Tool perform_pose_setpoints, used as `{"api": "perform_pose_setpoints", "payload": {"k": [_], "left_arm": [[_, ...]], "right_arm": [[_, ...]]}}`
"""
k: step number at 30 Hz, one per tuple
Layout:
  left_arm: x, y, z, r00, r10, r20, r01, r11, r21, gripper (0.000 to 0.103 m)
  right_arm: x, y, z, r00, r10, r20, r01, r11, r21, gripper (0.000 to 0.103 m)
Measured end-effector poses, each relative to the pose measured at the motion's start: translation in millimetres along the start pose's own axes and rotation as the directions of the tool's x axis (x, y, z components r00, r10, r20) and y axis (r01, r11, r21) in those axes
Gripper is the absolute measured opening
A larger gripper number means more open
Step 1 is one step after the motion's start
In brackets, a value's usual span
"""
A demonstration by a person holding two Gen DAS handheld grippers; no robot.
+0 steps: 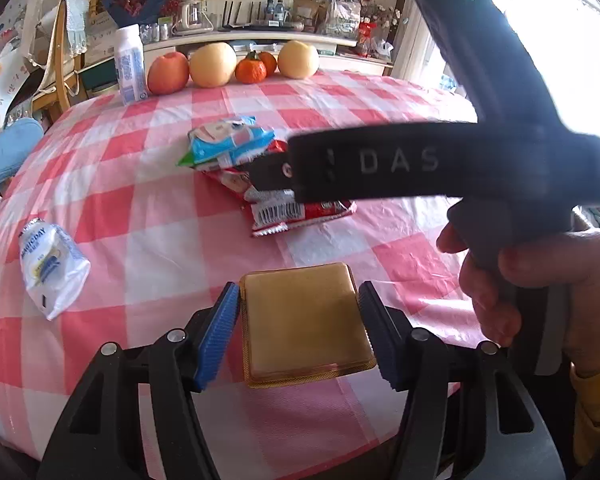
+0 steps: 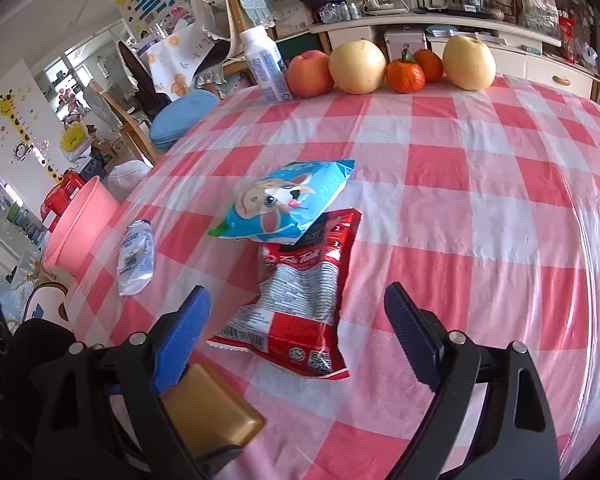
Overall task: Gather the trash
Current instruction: 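Grasp the yellow cake with the left gripper while the right grasps the red snack bag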
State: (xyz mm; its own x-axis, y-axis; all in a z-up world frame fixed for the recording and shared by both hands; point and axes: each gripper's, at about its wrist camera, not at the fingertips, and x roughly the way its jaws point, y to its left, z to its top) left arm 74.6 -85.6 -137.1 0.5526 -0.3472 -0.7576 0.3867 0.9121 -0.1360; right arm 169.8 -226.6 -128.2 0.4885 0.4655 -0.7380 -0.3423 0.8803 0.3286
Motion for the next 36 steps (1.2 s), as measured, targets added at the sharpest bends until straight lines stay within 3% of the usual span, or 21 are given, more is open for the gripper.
{"api": "perform_pose_setpoints", "payload": {"k": [13, 15, 26, 29, 36], "left_arm": [[-21, 48, 14, 0.997, 0.054, 0.057, -0.048, 0.995, -0.089, 0.062], [-27, 55, 16, 0.996, 0.063, 0.07, -0.055, 0.993, -0.105, 0.062], [-41, 88, 30, 0.988, 0.085, 0.126, -0.065, 0.985, -0.159, 0.062], [-43, 94, 34, 0.986, 0.091, 0.141, -0.067, 0.984, -0.164, 0.062], [-44, 107, 37, 0.984, 0.094, 0.154, -0.064, 0.981, -0.185, 0.062]], "right_arm": [[0, -6, 1, 0.999, -0.028, 0.031, 0.027, 0.999, 0.026, 0.089], [2, -6, 1, 0.999, -0.022, 0.027, 0.022, 0.999, 0.029, 0.084], [22, 17, -4, 0.998, -0.063, 0.001, 0.063, 0.997, -0.05, 0.082], [24, 19, -5, 0.994, -0.105, 0.009, 0.105, 0.992, -0.066, 0.073], [24, 20, -5, 0.992, -0.124, 0.014, 0.124, 0.989, -0.083, 0.063]]}}
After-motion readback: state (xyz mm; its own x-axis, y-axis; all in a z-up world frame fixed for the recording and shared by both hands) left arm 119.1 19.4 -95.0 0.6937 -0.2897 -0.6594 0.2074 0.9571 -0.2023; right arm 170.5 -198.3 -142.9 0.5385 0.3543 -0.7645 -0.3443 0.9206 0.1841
